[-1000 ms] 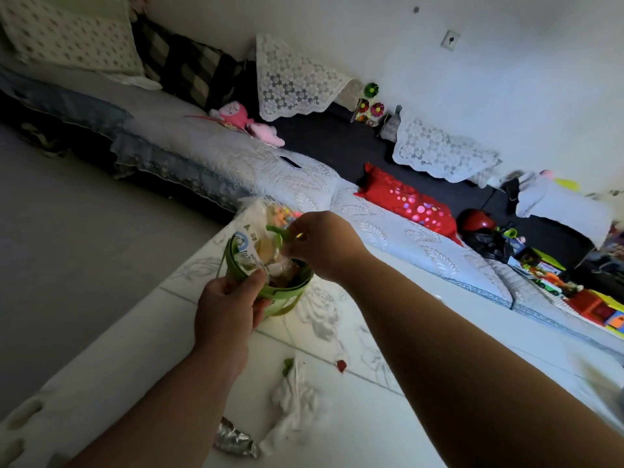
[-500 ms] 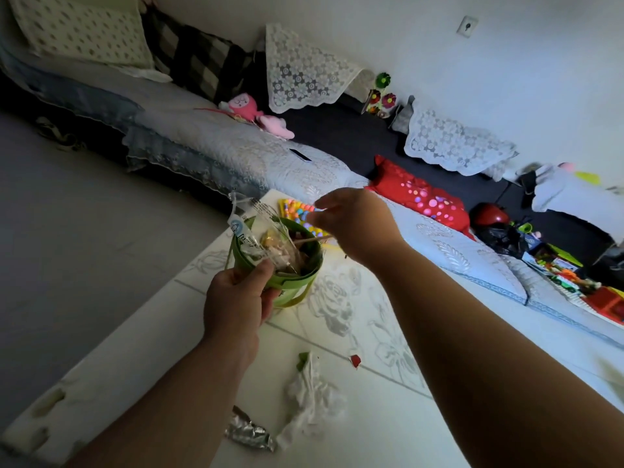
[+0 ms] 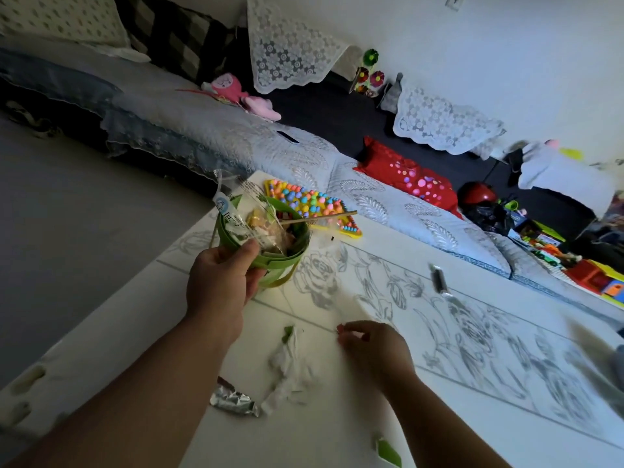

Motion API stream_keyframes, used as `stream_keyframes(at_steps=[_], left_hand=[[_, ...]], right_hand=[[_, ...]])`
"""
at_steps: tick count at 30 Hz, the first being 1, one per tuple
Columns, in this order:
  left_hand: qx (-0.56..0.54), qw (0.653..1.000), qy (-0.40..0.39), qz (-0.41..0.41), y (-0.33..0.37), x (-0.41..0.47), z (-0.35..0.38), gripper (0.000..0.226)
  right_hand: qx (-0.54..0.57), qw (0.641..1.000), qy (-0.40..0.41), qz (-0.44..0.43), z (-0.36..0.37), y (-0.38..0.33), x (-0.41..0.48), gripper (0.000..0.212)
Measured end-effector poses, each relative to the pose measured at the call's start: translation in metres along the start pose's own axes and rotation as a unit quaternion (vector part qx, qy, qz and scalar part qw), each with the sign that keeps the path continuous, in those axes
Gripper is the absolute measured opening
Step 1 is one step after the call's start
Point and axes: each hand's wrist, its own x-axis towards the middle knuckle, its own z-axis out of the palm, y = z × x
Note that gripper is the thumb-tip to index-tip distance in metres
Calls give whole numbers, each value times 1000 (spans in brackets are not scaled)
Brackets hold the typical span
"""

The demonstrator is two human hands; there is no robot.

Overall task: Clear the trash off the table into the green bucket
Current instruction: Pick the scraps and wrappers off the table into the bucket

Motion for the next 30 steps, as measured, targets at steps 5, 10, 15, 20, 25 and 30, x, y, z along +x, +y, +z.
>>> stream_keyframes(at_steps=[5,10,15,20,25,30], left_hand=[[5,1000,-5,1,-3,0,3,25],[23,1000,-10,10,-4,0,3,29],[24,1000,-14,10,-5,1,3,27],[20,1000,-9,6,-6,3,2,22],[19,1000,-12,4,-7,5,1,23],[30,999,-23,5,-8,1,6,17]], right_hand=[[18,999,-40,-23,0,-2,11,12],[-60,992,-84,-68,-5,-11,19,18],[-97,987,-110,-64,-10,-17,26,12],[-114,984,-130,-48,-12,-24,28,11],[14,997,-69,-23,-15,-16,-1,19],[68,992,-103,-4,-46,6,-55,7]])
